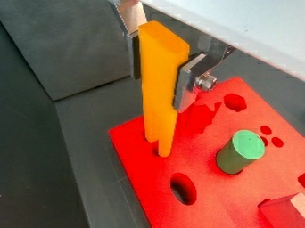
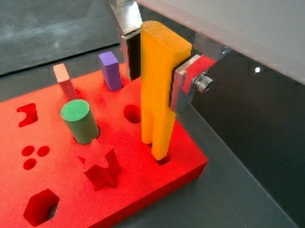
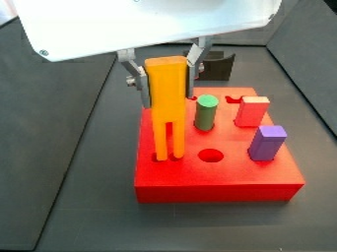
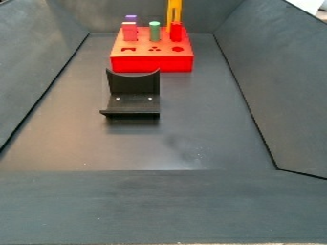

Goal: Pick up the square-circle object. Move up. Rotate the square-circle object. Move to above the board. Insert the square-circle object.
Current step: Insert the square-circle object.

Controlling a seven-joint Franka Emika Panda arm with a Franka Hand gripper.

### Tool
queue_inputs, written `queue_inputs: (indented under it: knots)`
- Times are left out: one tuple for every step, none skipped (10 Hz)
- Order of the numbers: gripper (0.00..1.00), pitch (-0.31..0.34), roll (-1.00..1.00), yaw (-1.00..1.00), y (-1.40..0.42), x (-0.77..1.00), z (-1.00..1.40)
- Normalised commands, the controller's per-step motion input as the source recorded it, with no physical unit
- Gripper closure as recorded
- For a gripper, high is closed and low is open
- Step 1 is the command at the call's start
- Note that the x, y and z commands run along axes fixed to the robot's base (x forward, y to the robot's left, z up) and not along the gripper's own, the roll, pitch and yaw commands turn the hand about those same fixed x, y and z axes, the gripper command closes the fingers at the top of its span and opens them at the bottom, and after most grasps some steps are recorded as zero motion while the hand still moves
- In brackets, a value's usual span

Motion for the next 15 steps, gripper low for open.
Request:
queue_inputs:
  knots:
    - [1.0,0.0,0.0,-0.17,0.0,0.0,-0.14]
    - [1.0,0.0,0.0,-0.19,0.0,0.0,-0.13]
    - [1.0,0.0,0.0,-0.21,0.0,-0.01,-0.12]
    - [1.0,0.0,-0.04,-0.28,0.0,-0.01,-0.09]
    - [1.0,0.0,-0.06,-0.34,0.0,-0.04,-0.04]
    - [1.0,0.0,-0.04,-0.19,0.0,0.0,-0.12]
    - [1.0,-0.004,0.0,-0.08,0.0,0.0,-0.17]
    - [1.0,0.0,0.0,-0.1,0.0,0.0,-0.14]
    - [1.0,0.0,-0.03,-0.12,0.0,0.0,-0.12]
    - [1.0,0.0,-0.04,-0.1,0.0,0.0,-0.15]
    - [1.0,0.0,-0.02,-0.08,0.0,0.0,-0.16]
    - [1.0,0.0,-0.03,-0.09,0.0,0.0,-0.16]
    - [1.0,0.0,-0.04,-0.16,-0.03,0.0,-0.19]
    - [1.0,0.0,0.0,-0.18,-0.01,0.13,-0.25]
    - [1.0,0.019,0.05,-0.07,-0.04,0.22,-0.35]
